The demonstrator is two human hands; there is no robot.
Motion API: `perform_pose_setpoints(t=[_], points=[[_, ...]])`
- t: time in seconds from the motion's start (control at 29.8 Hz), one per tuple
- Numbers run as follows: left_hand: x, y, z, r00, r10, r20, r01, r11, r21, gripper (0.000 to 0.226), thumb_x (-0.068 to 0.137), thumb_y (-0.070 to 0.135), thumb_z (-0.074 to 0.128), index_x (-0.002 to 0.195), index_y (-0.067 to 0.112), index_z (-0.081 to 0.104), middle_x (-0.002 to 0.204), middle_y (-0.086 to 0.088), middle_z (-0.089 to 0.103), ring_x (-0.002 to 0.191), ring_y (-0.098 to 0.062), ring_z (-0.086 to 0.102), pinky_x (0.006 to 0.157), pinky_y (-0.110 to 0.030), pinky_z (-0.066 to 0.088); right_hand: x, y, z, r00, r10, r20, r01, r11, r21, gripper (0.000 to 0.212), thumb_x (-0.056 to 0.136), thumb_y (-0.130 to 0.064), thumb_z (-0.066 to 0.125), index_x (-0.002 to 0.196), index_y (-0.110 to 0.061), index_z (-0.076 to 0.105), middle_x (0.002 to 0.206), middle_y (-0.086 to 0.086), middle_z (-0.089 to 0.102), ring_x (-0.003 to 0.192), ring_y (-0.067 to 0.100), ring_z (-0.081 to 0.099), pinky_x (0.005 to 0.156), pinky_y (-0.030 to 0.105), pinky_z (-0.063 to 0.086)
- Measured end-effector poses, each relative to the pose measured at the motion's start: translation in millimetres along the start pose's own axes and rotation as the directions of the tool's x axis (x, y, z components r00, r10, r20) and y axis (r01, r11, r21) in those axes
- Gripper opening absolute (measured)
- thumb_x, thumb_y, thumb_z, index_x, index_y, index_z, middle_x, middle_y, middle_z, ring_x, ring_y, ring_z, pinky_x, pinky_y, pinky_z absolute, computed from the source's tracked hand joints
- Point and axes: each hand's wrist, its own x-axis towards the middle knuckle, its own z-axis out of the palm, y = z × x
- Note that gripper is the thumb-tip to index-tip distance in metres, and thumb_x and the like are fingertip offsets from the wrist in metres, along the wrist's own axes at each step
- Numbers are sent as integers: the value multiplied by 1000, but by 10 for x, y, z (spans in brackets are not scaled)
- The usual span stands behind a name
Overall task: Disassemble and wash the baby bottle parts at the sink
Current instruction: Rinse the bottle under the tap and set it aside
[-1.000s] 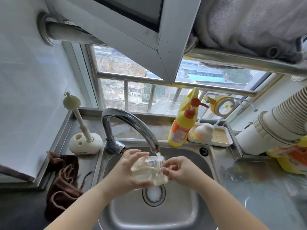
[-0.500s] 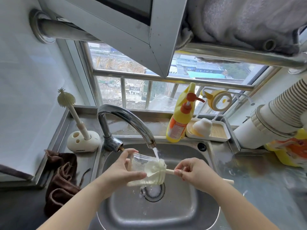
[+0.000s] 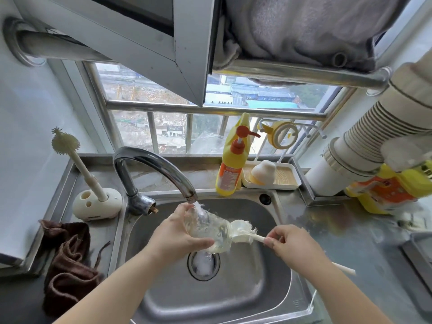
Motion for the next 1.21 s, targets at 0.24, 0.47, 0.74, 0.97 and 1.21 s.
perform_pose_setpoints(t=[0.24, 0.47, 0.74, 0.97, 1.21], points=[[36, 50, 48, 1000, 22, -14, -21, 995, 96, 97, 53, 50, 85, 133, 21, 36, 119, 4, 56, 106, -15, 55, 88, -27, 44, -126, 126, 31, 998, 63, -8, -62, 997, 49, 13, 85, -44, 60, 76, -35, 63, 70, -10, 59, 67, 6, 55, 61, 24, 43], [-54, -96, -87, 996, 58, 61, -51, 993, -105, 95, 56, 35, 89, 131, 44, 31, 129, 8, 41, 113, -10, 50, 98, -25, 41, -144, -24, 112, 1000, 7, 27, -10, 992, 127, 12, 87, -39, 61, 77, -33, 65, 71, -8, 63, 64, 7, 54, 59, 22, 43], [-309, -321, -222, 975, 78, 206, -14, 956, -292, 76, 63, 13, 84, 115, 31, 31, 117, 0, 49, 102, -11, 61, 76, -15, 53, -93, -591, 240, 972, -216, 96, 192, 957, 216, 14, 86, -38, 64, 72, -35, 64, 54, -10, 57, 53, 5, 49, 57, 24, 42], [-314, -434, -375, 975, 16, 221, 76, 913, -401, 61, 51, 46, 80, 94, 29, 40, 101, -9, 64, 84, -16, 66, 79, -34, 52, -52, -823, 152, 922, -379, 73, 376, 925, 52, 9, 85, -46, 62, 80, -40, 65, 67, -16, 56, 61, -1, 48, 57, 20, 38], [-139, -318, -402, 963, 38, 267, -79, 987, 143, 76, 46, 48, 82, 114, 36, 50, 108, 7, 55, 95, -3, 58, 86, -20, 50, -30, -974, 125, 867, -483, 119, 494, 865, -89, 18, 87, -50, 56, 93, -36, 67, 66, -18, 53, 68, 2, 50, 64, 24, 44]])
